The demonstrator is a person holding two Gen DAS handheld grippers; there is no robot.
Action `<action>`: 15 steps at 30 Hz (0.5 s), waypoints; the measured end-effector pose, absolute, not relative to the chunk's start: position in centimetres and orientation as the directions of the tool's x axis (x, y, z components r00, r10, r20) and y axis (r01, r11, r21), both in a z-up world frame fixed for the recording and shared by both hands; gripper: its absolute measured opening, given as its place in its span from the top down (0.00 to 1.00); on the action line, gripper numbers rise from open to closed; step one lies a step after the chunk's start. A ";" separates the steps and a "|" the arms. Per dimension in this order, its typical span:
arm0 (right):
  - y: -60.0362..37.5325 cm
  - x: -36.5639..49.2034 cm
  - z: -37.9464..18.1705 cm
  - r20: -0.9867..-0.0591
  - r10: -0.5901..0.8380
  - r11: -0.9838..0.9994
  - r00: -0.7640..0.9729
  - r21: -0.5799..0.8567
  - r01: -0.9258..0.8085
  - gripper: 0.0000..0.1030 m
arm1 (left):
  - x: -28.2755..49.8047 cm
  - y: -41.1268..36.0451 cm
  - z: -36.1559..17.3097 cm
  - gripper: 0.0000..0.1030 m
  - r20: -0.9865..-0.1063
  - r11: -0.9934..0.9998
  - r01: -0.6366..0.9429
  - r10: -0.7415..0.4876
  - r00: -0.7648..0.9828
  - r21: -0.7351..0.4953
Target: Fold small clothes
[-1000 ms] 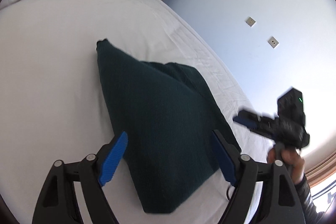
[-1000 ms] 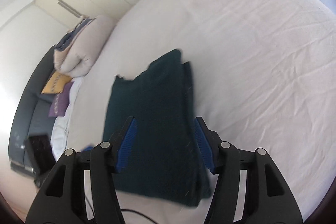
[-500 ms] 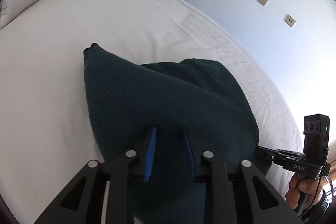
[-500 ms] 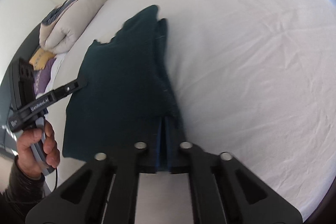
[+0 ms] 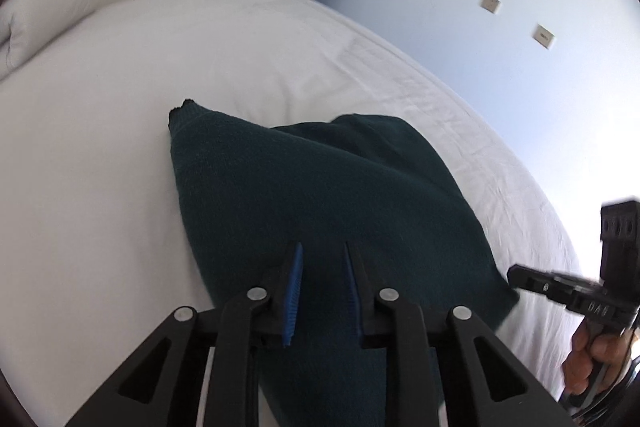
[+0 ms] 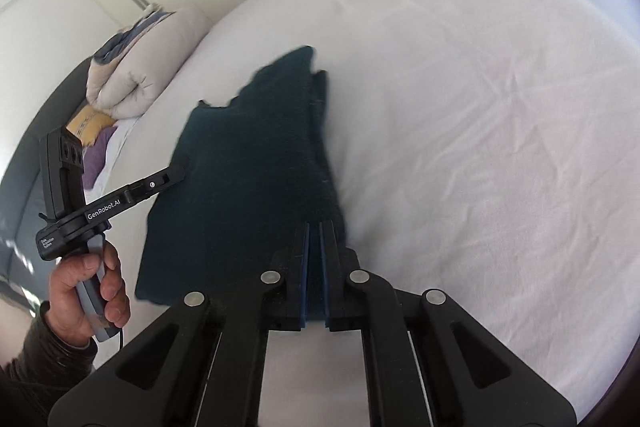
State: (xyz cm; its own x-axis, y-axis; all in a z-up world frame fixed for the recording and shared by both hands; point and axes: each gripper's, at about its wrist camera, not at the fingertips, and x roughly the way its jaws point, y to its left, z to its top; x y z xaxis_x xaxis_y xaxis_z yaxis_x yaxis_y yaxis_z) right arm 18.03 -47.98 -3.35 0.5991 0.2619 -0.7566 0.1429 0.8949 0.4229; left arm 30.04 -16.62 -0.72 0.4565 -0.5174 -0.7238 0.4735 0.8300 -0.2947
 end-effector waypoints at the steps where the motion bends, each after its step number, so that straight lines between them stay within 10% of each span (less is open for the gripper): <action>1: -47.4 17.8 -3.1 -0.755 0.276 0.896 0.594 0.426 0.125 0.96 | 29.1 -16.8 -1.1 0.76 -0.727 0.834 0.485 -0.502 0.469 -0.263; 12: -47.3 17.6 -5.1 -0.798 0.315 0.886 0.514 0.442 0.142 0.95 | 29.6 -16.7 -2.2 0.71 -0.737 0.819 0.467 -0.535 0.412 -0.334; 15: -47.7 17.2 -2.5 -0.756 0.315 0.884 0.574 0.453 0.112 0.81 | 29.4 -13.9 -0.7 0.14 -0.666 0.825 0.402 -0.560 0.492 -0.397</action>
State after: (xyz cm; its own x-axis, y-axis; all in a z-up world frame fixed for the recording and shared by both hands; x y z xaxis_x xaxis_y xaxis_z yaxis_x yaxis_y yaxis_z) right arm 17.21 -47.73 -2.47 0.5738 0.3147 -0.7561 0.1121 0.8844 0.4532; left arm 29.45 -13.92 -0.73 0.4920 -0.5603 -0.6664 0.4016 0.8252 -0.3972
